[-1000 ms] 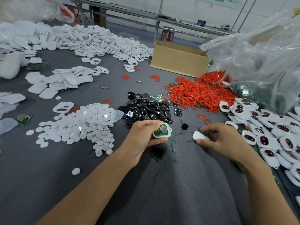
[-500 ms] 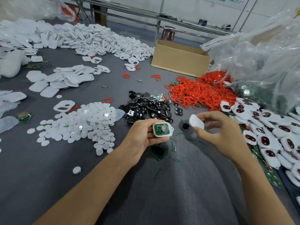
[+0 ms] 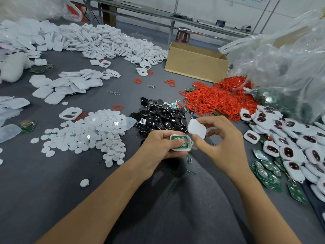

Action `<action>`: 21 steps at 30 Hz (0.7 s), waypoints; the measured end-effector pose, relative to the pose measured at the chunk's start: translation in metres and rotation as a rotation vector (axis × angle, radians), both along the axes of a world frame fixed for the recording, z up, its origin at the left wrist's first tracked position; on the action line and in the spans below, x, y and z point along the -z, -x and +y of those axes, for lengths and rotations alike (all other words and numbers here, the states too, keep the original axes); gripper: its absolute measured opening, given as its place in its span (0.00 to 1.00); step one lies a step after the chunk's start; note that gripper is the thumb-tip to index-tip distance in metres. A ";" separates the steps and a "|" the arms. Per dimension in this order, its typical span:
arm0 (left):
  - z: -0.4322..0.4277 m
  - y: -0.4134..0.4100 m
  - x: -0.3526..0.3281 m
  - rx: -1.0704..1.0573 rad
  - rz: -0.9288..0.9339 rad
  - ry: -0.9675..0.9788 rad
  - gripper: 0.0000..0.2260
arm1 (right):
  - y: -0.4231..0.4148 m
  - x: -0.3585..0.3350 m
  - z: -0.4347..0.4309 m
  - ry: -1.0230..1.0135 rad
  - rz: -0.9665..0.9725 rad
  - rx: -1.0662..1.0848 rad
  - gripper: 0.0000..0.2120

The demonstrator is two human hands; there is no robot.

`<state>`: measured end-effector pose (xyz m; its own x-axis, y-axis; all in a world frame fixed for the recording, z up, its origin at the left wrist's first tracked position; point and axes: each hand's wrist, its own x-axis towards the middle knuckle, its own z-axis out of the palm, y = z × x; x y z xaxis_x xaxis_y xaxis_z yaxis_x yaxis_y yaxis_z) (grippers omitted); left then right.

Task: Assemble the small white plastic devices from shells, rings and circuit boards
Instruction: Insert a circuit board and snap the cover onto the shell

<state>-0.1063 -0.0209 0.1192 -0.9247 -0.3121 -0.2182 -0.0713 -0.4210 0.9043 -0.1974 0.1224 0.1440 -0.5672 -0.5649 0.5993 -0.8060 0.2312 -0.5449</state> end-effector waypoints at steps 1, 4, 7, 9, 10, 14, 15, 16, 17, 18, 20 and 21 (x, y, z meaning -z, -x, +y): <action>0.000 0.000 0.000 -0.006 0.003 0.002 0.07 | 0.000 0.000 0.000 0.003 0.000 0.005 0.16; 0.001 0.000 0.000 -0.010 0.002 0.012 0.07 | -0.001 0.001 -0.001 -0.006 -0.014 0.011 0.16; 0.001 0.000 -0.001 -0.007 0.000 0.021 0.08 | -0.001 0.002 -0.002 -0.021 -0.021 0.007 0.16; 0.001 0.000 -0.001 -0.009 -0.001 0.024 0.08 | -0.001 0.002 -0.002 -0.030 -0.021 0.007 0.16; 0.001 0.000 -0.001 -0.010 -0.002 0.025 0.08 | -0.002 0.002 -0.002 -0.033 -0.020 0.007 0.16; 0.000 0.000 -0.001 0.000 0.001 0.013 0.07 | -0.002 0.002 -0.002 -0.035 -0.022 -0.005 0.16; 0.000 0.000 -0.001 0.003 0.000 0.007 0.06 | -0.002 0.002 -0.001 -0.042 -0.028 -0.011 0.16; 0.000 0.000 -0.001 0.005 -0.003 0.002 0.06 | -0.002 0.002 -0.001 -0.052 -0.034 -0.018 0.15; 0.000 0.001 -0.001 0.004 -0.006 -0.005 0.05 | -0.003 0.002 -0.001 -0.063 -0.038 -0.024 0.15; 0.000 0.001 -0.001 0.000 -0.011 -0.016 0.05 | -0.003 0.002 -0.002 -0.072 -0.041 -0.032 0.15; -0.001 0.003 -0.003 -0.006 -0.022 -0.058 0.09 | -0.004 0.002 -0.003 -0.087 -0.040 -0.051 0.16; -0.001 0.003 -0.004 -0.002 -0.029 -0.085 0.12 | -0.005 0.002 -0.003 -0.096 -0.038 -0.063 0.16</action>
